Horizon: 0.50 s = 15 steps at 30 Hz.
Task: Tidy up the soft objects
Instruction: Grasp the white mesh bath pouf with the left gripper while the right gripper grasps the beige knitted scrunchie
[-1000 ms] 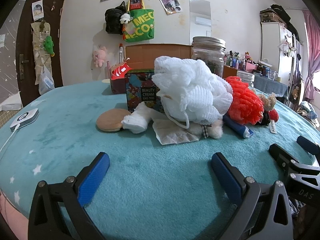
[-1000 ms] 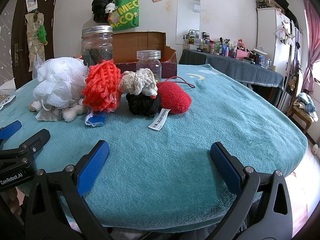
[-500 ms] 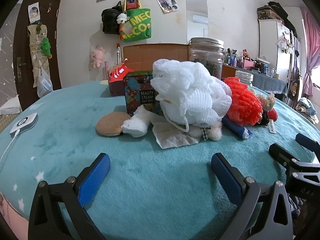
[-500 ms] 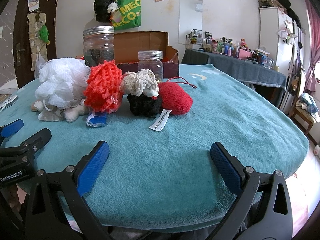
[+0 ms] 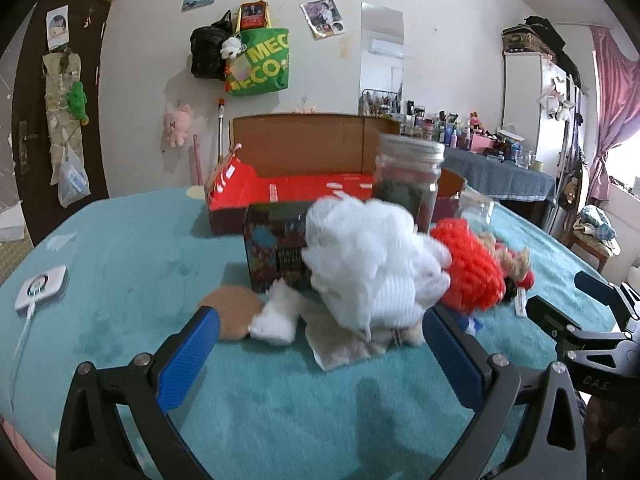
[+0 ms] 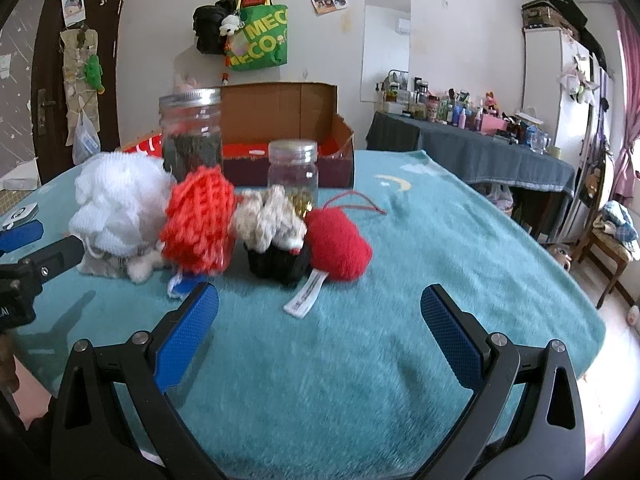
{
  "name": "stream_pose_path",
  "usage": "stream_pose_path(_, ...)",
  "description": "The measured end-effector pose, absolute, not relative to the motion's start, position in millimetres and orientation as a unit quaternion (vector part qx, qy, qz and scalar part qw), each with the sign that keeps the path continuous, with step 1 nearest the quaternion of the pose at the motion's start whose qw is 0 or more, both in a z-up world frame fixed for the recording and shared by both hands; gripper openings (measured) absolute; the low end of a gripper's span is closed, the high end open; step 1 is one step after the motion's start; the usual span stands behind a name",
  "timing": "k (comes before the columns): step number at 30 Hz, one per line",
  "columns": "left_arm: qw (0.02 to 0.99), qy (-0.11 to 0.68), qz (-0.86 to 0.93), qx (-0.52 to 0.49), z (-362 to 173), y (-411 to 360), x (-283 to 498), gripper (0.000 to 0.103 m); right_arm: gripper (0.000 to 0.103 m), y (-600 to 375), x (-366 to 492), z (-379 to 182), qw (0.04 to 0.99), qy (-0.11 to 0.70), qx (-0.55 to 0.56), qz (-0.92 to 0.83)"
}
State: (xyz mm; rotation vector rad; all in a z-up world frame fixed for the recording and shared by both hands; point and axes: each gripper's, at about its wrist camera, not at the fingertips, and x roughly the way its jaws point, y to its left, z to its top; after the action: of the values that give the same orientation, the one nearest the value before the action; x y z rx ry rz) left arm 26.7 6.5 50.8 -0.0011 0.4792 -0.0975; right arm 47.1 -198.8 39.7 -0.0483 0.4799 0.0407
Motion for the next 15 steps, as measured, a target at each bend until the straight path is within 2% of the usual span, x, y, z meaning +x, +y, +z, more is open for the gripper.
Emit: stream_pose_path(15, 0.962, 0.253, -0.103, 0.027, 70, -5, 59, 0.103, 0.103, -215, 86, 69, 0.969, 0.236, -0.001, 0.077)
